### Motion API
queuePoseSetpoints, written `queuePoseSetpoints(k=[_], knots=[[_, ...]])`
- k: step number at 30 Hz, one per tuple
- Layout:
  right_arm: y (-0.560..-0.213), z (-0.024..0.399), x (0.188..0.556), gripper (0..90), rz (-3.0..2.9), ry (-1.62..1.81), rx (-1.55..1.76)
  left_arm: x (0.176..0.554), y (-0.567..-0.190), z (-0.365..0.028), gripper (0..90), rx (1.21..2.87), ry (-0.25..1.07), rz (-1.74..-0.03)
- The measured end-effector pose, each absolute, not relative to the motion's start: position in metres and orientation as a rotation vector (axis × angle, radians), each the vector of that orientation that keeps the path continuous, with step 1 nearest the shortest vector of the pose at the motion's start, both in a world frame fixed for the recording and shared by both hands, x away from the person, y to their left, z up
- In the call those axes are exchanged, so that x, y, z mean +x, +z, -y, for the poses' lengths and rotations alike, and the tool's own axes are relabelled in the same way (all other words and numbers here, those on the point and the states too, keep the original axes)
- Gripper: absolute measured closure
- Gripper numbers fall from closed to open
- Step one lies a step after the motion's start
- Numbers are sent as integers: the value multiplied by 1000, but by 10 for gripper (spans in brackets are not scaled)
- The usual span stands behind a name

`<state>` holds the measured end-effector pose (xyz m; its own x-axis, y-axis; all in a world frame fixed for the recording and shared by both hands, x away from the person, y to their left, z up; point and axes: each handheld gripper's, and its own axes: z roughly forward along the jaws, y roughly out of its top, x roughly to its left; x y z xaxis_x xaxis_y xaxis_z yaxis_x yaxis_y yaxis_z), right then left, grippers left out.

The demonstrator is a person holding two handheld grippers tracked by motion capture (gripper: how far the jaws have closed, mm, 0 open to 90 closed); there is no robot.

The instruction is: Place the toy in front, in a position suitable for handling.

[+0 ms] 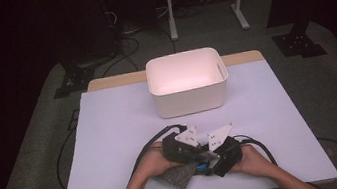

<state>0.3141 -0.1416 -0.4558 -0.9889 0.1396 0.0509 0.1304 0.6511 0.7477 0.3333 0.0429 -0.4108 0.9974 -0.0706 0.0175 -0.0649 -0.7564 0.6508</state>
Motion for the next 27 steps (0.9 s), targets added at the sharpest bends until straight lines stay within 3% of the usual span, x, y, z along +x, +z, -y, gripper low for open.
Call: queuePoseSetpoints(k=[10,21,27], knots=[[-456,142,314,229,-2840,1280,223,331,-412,-59,784,2425,-5,72],[-456,141,314,229,-2842,1288,237,329,-412,-33,783,2434,2,110],[-456,140,313,231,-2833,1281,216,322,-410,-42,784,2439,26,115]])
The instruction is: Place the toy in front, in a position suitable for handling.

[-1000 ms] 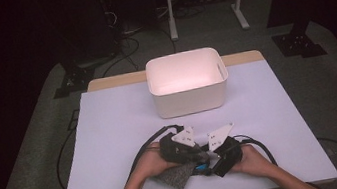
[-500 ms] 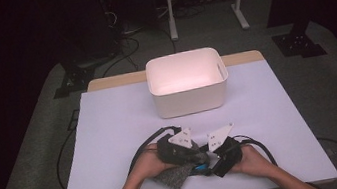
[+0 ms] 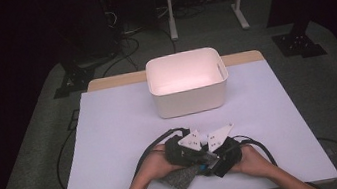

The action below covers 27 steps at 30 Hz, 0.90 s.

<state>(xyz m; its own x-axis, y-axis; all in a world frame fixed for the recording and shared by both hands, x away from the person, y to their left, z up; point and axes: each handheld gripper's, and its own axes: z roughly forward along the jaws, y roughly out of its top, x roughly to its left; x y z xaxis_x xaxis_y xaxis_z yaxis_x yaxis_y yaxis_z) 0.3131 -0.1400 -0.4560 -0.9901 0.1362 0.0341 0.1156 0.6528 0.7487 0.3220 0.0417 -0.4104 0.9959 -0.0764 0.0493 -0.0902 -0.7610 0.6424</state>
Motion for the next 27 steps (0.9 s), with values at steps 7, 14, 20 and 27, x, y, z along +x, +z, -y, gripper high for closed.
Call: queuePoseSetpoints(k=[7,14,20,27], knots=[[-456,140,313,230,-2830,1277,208,314,-407,-56,784,2443,-26,132],[-456,139,312,228,-2825,1265,214,312,-412,-35,783,2455,-35,148],[-456,141,312,229,-2827,1268,215,311,-411,-39,784,2458,-24,148],[-456,140,312,228,-2821,1261,200,311,-409,-68,784,2456,5,106]])
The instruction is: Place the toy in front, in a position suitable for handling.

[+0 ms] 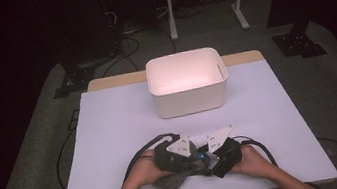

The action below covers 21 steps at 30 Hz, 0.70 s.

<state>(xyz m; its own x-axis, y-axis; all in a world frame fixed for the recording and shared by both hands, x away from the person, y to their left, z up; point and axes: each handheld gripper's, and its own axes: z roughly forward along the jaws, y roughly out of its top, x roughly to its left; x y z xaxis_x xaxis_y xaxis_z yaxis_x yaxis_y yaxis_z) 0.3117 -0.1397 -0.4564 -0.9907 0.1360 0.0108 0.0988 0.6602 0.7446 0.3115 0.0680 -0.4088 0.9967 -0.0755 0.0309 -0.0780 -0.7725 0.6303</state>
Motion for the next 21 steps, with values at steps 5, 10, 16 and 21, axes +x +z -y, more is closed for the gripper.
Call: queuePoseSetpoints(k=[5,10,16,21], knots=[[-456,140,311,228,-2821,1256,204,311,-405,-90,784,2462,27,68],[-456,141,311,228,-2822,1256,206,311,-408,-113,784,2486,47,18],[-456,141,311,228,-2822,1258,207,311,-414,-139,784,2502,60,-61],[-456,142,312,228,-2824,1259,204,314,-417,-153,784,2508,69,-99]])
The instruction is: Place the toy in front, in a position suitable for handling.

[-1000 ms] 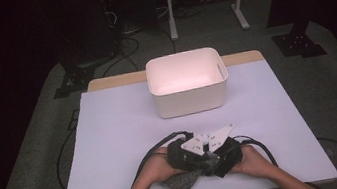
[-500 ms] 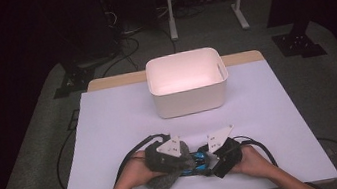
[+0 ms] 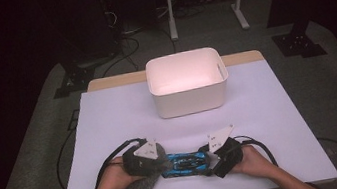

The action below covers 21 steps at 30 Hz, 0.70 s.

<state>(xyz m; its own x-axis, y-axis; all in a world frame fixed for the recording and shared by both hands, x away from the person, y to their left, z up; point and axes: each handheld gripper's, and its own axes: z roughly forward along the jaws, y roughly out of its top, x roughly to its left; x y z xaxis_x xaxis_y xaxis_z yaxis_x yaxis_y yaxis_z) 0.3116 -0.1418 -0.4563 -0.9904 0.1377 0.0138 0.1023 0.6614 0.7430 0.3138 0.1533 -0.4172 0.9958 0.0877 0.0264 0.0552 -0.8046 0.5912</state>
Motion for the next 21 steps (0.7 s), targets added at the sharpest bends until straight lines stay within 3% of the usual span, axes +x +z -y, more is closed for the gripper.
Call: queuePoseSetpoints(k=[21], knots=[[-457,143,312,226,-2824,1257,206,324,-415,-127,785,2446,32,-55]])
